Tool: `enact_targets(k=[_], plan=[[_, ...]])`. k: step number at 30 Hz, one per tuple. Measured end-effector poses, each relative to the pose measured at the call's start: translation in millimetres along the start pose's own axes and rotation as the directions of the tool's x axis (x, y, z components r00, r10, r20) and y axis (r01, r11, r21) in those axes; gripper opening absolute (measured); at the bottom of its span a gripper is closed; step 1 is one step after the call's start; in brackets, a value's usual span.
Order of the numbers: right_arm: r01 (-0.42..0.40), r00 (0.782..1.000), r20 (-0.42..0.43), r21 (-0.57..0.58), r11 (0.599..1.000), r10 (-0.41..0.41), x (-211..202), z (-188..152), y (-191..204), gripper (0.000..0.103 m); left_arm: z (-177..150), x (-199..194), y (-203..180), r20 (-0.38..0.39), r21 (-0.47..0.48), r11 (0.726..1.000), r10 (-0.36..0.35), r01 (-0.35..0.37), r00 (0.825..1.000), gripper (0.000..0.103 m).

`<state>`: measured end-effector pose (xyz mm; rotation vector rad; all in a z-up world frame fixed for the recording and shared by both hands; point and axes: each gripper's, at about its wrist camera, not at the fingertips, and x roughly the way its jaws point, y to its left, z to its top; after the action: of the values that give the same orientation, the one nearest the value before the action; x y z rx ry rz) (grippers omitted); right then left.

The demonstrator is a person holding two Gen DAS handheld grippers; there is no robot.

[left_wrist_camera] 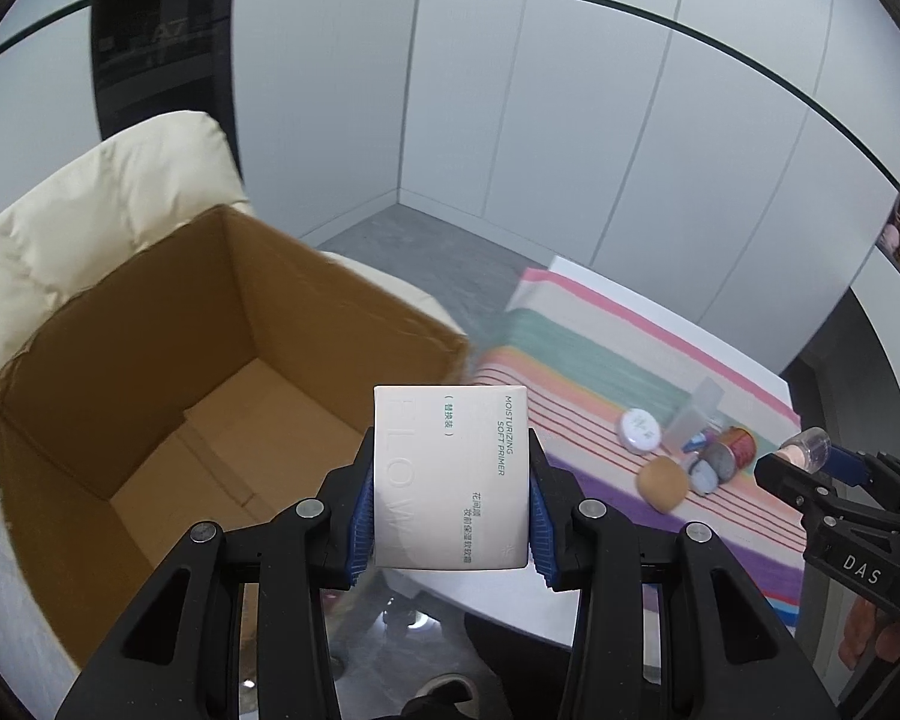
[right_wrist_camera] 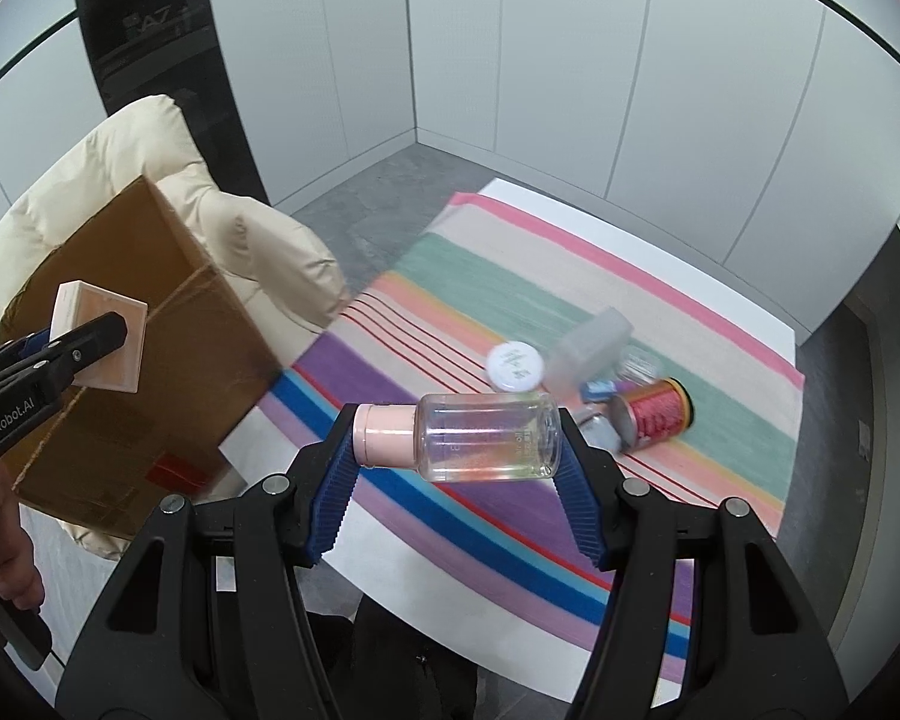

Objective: Organize objects
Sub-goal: 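Carry the beige box with the left tool while the right tool carries the bottle toward the cardboard box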

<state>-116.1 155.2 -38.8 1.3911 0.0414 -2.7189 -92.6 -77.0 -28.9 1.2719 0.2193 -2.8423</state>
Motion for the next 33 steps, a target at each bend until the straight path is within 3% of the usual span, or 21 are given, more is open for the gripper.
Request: enact_targets(k=[9, 18, 20, 21, 23, 25, 33], plan=[[-0.051, 0.998, 0.016, -0.06, 0.997, 0.053, 4.7, 13.5, 48.3, 0.063, -5.2, -11.2, 49.8, 0.006, -0.053, 0.996, 0.072, -0.072, 0.997, 0.043], [-0.085, 0.994, 0.048, -0.193, 0.978, 0.096, 1.7, 17.0, 113.2, 0.063, -14.4, -15.8, 88.7, 0.002, -0.065, 0.985, 0.161, -0.16, 0.987, 0.047], [-0.094, 0.993, 0.05, -0.208, 0.974, 0.106, 1.6, 17.0, 124.1, 0.063, -15.9, -18.2, 92.6, 0.014, -0.047, 0.98, 0.195, -0.194, 0.981, 0.057], [-0.097, 0.993, 0.051, -0.215, 0.972, 0.111, 1.2, 16.9, 128.6, 0.063, -16.9, -19.6, 94.1, 0.02, -0.038, 0.977, 0.212, -0.211, 0.977, 0.07], [-0.098, 0.992, 0.054, -0.233, 0.967, 0.114, 1.5, 17.1, 139.9, 0.063, -18.2, -24.4, 98.9, 0.03, -0.041, 0.97, 0.241, -0.239, 0.97, 0.081], [-0.103, 0.991, 0.056, -0.246, 0.964, 0.12, 2.0, 17.8, 149.5, 0.063, -19.3, -31.1, 106.4, 0.04, -0.063, 0.965, 0.256, -0.253, 0.966, 0.099], [-0.143, 0.985, 0.051, -0.285, 0.948, 0.164, 1.4, 20.0, 186.8, 0.063, -25.3, -57.2, 141.8, 0.083, -0.116, 0.944, 0.321, -0.31, 0.944, 0.103]])
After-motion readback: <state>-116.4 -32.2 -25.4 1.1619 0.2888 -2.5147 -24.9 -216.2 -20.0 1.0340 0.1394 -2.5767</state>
